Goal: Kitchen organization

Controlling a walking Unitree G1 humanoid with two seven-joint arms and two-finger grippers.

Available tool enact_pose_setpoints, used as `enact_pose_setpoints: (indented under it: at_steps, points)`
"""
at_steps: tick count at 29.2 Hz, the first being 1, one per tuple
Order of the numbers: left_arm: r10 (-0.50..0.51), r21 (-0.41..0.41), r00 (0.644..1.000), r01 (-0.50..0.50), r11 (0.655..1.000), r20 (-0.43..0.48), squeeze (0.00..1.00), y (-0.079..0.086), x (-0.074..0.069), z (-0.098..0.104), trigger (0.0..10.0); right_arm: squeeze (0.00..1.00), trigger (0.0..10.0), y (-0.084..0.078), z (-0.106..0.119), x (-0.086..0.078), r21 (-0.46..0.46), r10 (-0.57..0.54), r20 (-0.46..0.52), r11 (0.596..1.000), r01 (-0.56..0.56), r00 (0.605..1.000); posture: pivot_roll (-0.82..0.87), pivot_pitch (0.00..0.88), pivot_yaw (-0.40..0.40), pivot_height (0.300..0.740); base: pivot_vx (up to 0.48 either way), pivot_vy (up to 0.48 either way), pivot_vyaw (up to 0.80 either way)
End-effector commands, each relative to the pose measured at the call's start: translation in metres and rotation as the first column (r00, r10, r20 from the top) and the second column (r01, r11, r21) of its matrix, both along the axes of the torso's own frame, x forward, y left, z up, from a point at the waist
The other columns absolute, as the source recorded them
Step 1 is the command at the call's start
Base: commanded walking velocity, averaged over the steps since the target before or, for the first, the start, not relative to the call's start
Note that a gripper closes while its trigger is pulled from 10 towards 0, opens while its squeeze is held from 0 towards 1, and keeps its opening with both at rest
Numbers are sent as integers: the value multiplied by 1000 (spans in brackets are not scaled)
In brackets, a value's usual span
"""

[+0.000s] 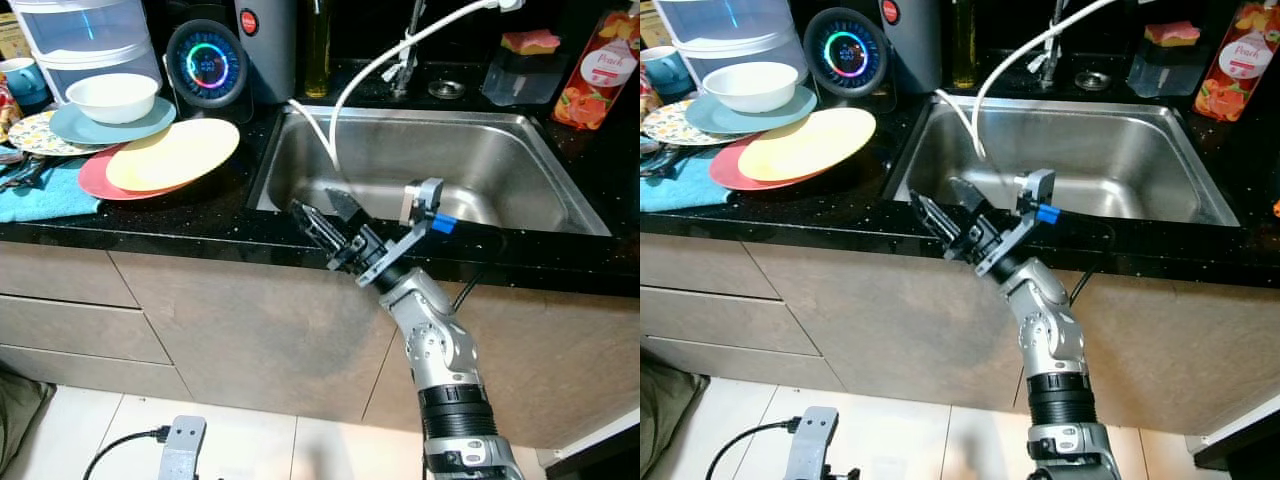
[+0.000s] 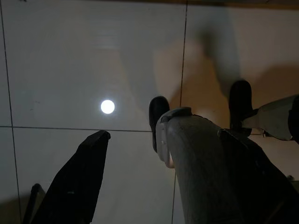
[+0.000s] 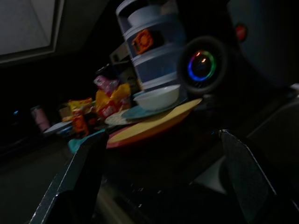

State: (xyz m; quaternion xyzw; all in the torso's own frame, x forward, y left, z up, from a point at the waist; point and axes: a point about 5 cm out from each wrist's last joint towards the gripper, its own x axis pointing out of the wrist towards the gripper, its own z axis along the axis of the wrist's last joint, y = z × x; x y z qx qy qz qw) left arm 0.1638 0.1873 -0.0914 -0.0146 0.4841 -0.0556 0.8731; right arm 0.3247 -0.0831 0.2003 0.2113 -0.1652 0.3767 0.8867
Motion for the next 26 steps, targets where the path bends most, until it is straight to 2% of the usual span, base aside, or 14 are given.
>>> enact_pose_setpoints:
  at_steps: [1, 5, 8, 16, 26]
  points:
    - [-6, 4, 1000, 6, 1000, -12, 0, 1, -2, -1, 10000, 0, 10000, 6, 13, 0, 34, -3, 31, 999, 2, 1000, 15, 37, 18, 740, 0, 0, 0]
    - [-7, 0, 1000, 7, 1000, -10, 0, 1, -2, -1, 10000, 0, 10000, 7, 15, -1, 29, -12, 38, 1000, 11, 999, 14, 38, 17, 740, 0, 0, 0]
    - [-8, -33, 1000, 8, 999, -7, 0, -2, -1, 0, 10000, 0, 10000, 8, 16, -2, 27, -16, 42, 1000, 15, 999, 14, 38, 17, 740, 0, 0, 0]
    - [-22, -35, 1000, 21, 999, -10, 0, -3, -2, -1, 10000, 0, 10000, 12, 22, -6, 34, -3, 58, 999, 2, 998, 12, 39, 17, 740, 0, 0, 0]
    - [-41, -41, 999, 40, 998, -10, 0, -3, -2, 0, 10000, 0, 10000, 17, 29, -11, 28, 27, 88, 999, -30, 996, 11, 40, 19, 740, 272, 0, 0]
